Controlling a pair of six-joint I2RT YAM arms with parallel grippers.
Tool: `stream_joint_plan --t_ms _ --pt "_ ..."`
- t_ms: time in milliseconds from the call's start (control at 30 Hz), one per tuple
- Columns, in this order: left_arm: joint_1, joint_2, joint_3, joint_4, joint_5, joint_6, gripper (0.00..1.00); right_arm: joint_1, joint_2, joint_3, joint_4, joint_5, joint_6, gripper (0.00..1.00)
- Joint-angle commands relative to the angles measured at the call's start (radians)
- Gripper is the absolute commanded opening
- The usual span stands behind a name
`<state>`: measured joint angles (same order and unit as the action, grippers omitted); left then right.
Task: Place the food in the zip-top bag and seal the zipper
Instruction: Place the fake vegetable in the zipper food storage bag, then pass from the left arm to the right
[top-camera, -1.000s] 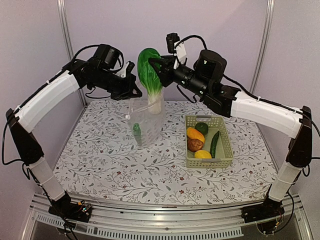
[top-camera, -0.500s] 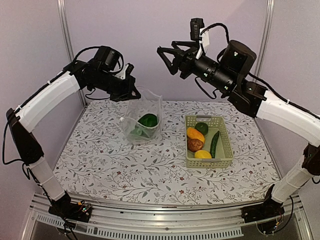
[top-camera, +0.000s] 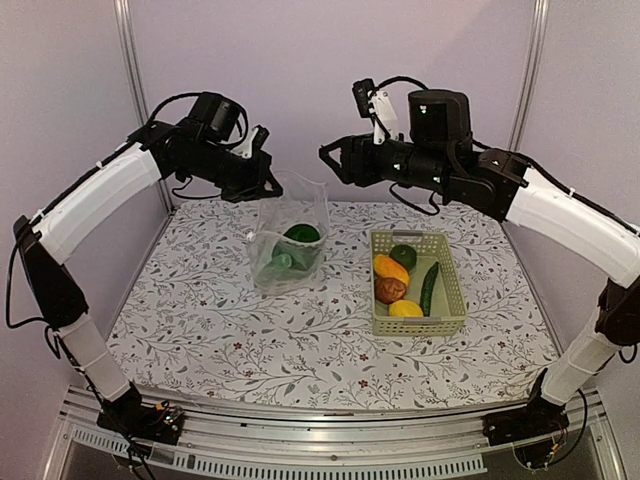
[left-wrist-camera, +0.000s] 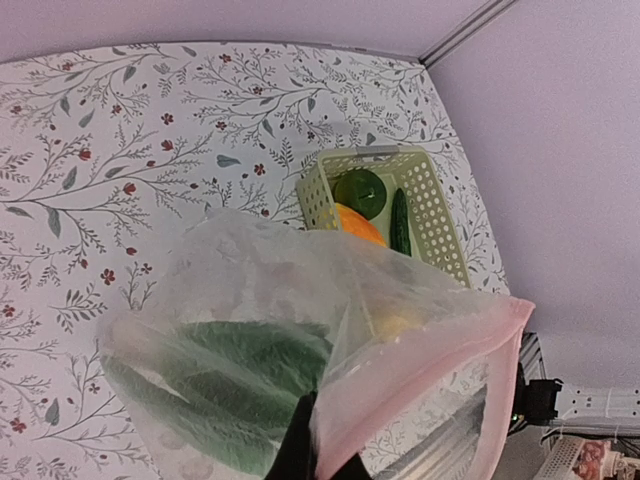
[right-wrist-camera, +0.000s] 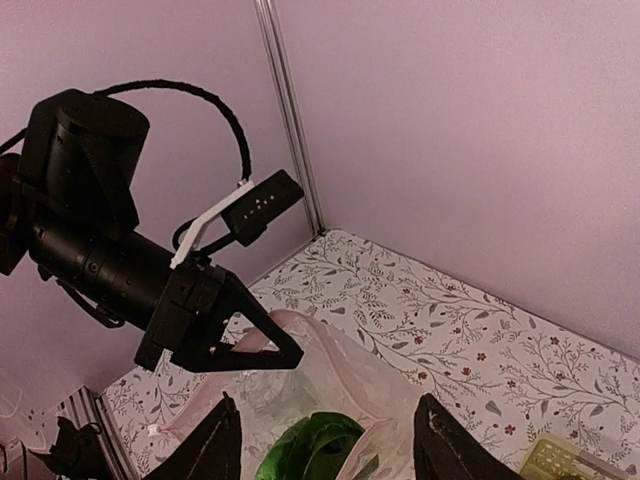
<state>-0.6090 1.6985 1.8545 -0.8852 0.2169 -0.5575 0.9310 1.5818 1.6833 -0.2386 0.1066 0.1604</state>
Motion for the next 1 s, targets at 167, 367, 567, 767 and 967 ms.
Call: stream_joint_plan --t_ms 167,367,567,767,967 --pt "0.012 0.041 0.01 0.028 0.018 0.016 0.0 0.006 0.148 0.158 -0.386 -0.042 0.216 0.54" --pt "0.012 0.043 0.012 0.028 0.018 0.023 0.0 -0.002 0.239 0.274 -0.536 0.021 0.286 0.48" --pt "0.011 0.046 0.015 0.024 0.023 0.028 0.0 -0.009 0.25 0.296 -0.585 0.057 0.316 0.46" --pt "0.007 0.054 0.023 0.025 0.042 0.035 0.0 -0.063 0.28 0.283 -0.598 -0.034 0.339 0.38" --pt "-0.019 0.067 0.055 -0.027 0.003 0.096 0.08 -0.091 0.312 0.307 -0.574 -0.081 0.375 0.19"
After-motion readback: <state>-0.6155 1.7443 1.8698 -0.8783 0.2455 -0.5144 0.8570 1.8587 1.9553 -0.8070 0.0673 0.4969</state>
